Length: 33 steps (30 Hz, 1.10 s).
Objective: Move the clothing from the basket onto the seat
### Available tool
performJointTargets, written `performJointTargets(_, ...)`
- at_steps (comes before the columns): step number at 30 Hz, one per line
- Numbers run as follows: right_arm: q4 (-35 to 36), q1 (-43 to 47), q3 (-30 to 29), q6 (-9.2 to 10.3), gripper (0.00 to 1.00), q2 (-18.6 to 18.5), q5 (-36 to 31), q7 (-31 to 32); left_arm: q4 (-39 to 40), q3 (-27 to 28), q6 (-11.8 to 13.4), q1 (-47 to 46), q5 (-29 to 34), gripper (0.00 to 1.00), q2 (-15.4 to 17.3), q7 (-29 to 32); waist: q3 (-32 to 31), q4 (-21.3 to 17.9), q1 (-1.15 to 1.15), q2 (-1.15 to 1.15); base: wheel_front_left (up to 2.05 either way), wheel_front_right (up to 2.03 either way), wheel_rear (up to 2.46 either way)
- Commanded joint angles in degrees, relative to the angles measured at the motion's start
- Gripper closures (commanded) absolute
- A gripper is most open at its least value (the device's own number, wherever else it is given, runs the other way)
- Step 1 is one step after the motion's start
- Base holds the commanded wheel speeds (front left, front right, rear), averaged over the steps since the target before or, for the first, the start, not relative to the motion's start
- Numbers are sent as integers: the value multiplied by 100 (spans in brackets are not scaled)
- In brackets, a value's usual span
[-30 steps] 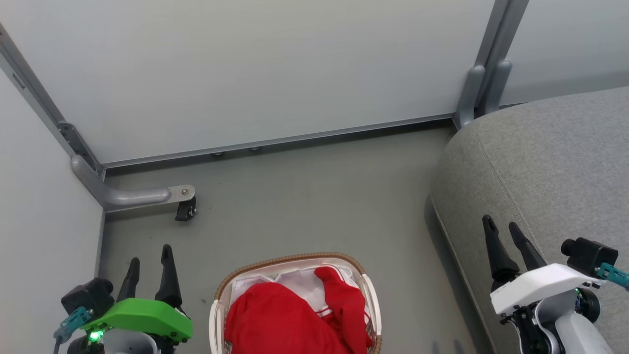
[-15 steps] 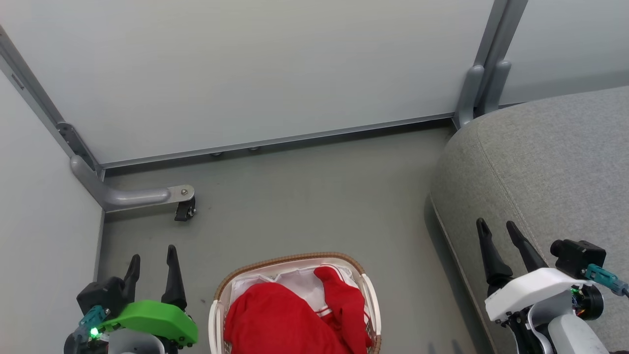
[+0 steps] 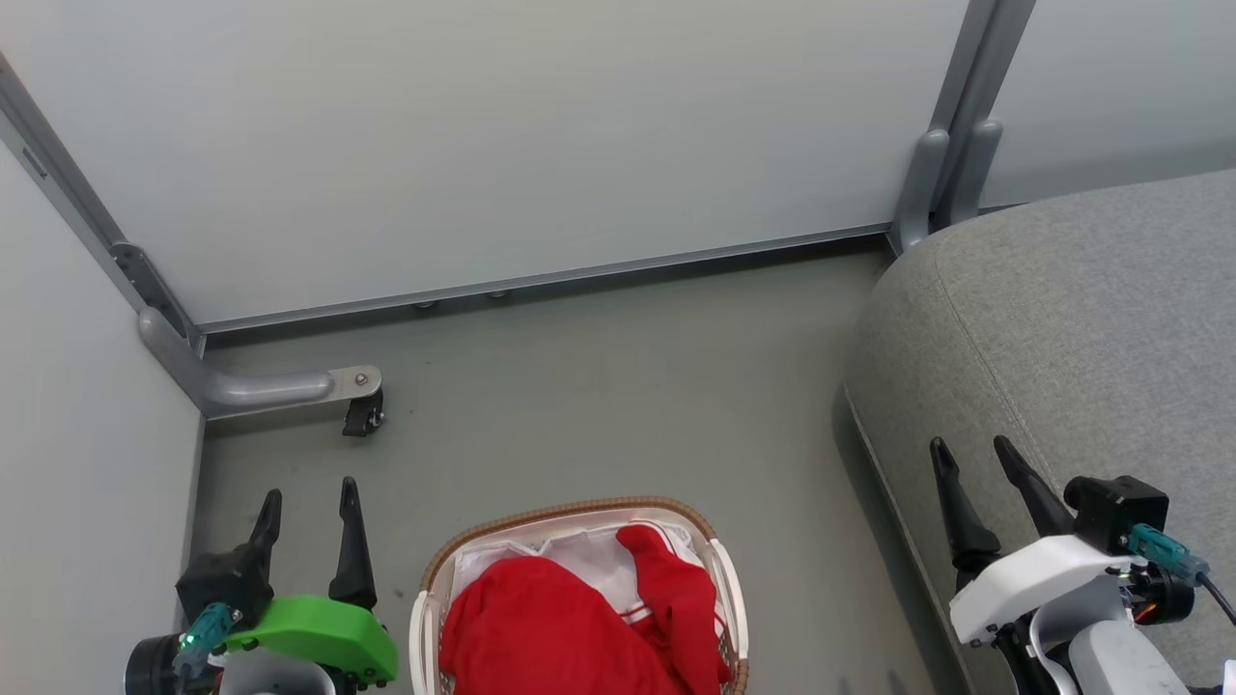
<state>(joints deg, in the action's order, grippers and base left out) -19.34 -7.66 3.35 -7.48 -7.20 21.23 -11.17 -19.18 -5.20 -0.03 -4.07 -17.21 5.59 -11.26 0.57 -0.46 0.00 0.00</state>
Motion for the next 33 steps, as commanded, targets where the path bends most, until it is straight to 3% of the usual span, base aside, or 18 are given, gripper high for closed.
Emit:
performJointTargets(1,2,-13,-6,-2,0,-28,-146,-69,36,29,-17,27,132,0,-7,-64,-2,0,0,0,0,0,0)
performJointTargets(21,29,31,-295,-1,0,120,-869,-292,145,435,-345,90,884,0,-220,-286,-33,-23,0,0,0,0,0)
performJointTargets(33,90,-56,-143,-1,0,83,-1273,-414,-73,304,-458,54,1156,0,-263,-411,220,-127,0,0,0,0,0)
